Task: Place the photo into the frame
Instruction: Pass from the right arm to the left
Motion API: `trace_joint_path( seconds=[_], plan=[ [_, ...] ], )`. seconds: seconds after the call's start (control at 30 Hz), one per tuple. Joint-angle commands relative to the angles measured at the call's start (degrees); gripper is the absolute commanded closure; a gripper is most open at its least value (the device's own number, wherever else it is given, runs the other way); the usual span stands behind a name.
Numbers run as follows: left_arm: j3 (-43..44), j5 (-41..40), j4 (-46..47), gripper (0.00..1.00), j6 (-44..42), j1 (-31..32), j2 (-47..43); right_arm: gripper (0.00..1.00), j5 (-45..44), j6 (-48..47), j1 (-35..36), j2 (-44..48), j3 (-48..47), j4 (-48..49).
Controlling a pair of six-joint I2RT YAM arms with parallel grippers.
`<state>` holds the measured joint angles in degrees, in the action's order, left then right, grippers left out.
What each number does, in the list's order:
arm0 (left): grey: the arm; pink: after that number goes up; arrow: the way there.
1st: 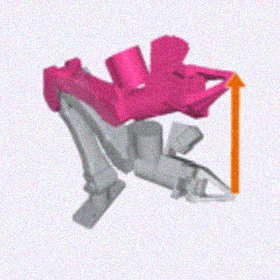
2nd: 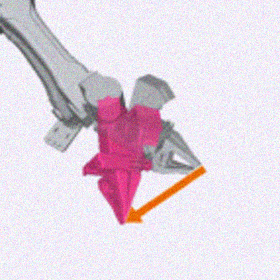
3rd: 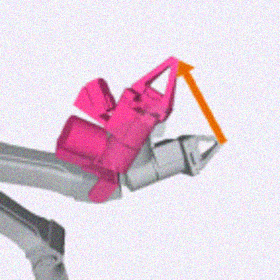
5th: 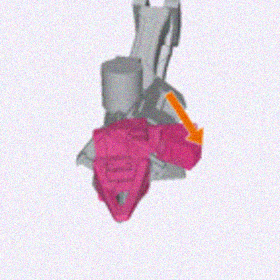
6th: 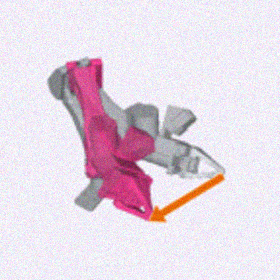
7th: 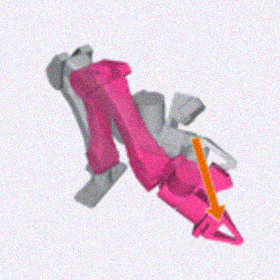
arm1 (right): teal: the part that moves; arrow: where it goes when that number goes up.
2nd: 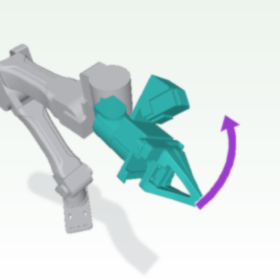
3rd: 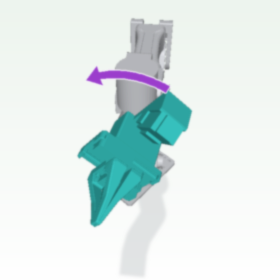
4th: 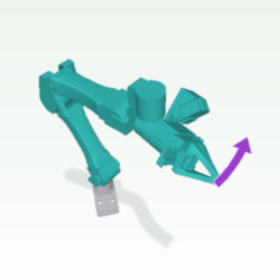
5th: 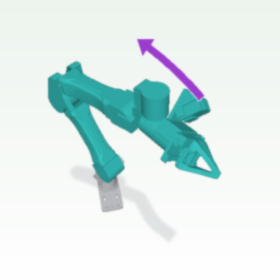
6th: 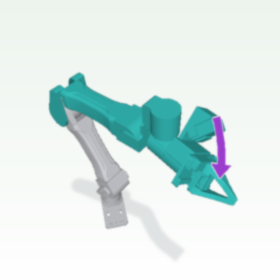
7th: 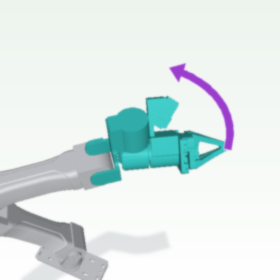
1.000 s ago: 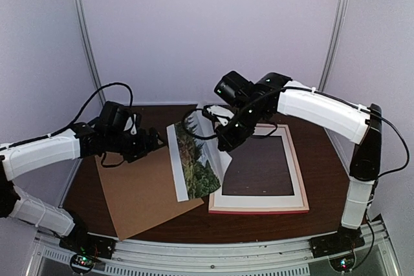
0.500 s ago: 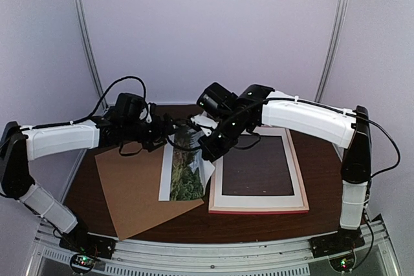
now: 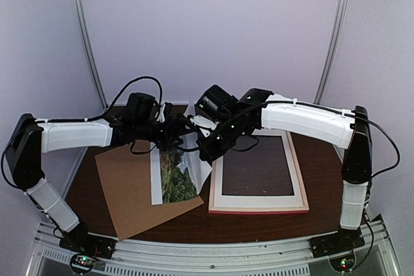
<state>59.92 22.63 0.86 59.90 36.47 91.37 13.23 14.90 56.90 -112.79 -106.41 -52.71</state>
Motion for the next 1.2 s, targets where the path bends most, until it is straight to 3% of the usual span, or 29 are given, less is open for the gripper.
trace_joint_path(
  seconds=[0.0, 0.23, 0.57, 0.73, 0.93, 1.17],
  plan=[
    [2.6, 3.1, 4.8, 0.08, -1.3, 0.4, 1.9, 1.0, -0.4, 0.3, -0.2, 2.9, 2.1, 1.0],
    [8.0, 2.9, -1.4, 0.08, -3.5, 1.4, 6.5, 1.0, 0.6, 0.6, -0.4, 2.5, 3.3, 1.9],
    [17.2, -5.7, -15.8, 0.15, -10.0, 3.7, 11.3, 1.0, 1.3, 0.7, -0.3, 1.7, 3.3, 2.4],
    [19.7, -10.4, -20.6, 0.25, -12.9, 4.4, 11.9, 1.0, 1.6, 0.9, -0.3, 1.6, 3.4, 2.6],
    [21.4, -11.3, -22.5, 0.42, -14.5, 4.7, 13.4, 1.0, 1.8, 1.0, -0.4, 1.2, 3.1, 2.7],
    [23.2, -12.4, -24.1, 0.56, -15.9, 5.1, 14.4, 1.0, 2.0, 1.1, -0.4, 0.8, 3.0, 2.8]
  ],
)
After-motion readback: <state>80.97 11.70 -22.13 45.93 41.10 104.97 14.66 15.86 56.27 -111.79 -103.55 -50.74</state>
